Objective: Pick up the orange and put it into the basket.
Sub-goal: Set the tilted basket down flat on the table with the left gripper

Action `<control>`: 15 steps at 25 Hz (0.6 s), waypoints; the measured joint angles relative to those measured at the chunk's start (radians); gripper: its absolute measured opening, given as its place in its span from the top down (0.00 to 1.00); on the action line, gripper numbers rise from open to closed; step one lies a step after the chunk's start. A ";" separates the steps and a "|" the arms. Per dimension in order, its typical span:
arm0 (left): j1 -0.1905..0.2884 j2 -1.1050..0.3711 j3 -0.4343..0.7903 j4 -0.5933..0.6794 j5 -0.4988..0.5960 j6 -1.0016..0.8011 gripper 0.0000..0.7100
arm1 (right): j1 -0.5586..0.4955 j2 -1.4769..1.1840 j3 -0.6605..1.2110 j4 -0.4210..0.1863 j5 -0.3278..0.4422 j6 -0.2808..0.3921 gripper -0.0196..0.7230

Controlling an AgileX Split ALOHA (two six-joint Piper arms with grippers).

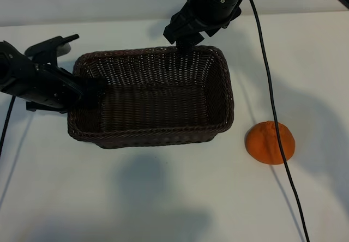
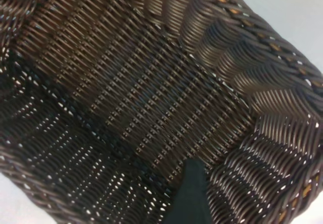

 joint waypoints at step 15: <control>0.000 0.013 -0.001 -0.042 0.012 0.000 0.63 | 0.000 0.000 0.000 0.000 0.000 0.000 0.17</control>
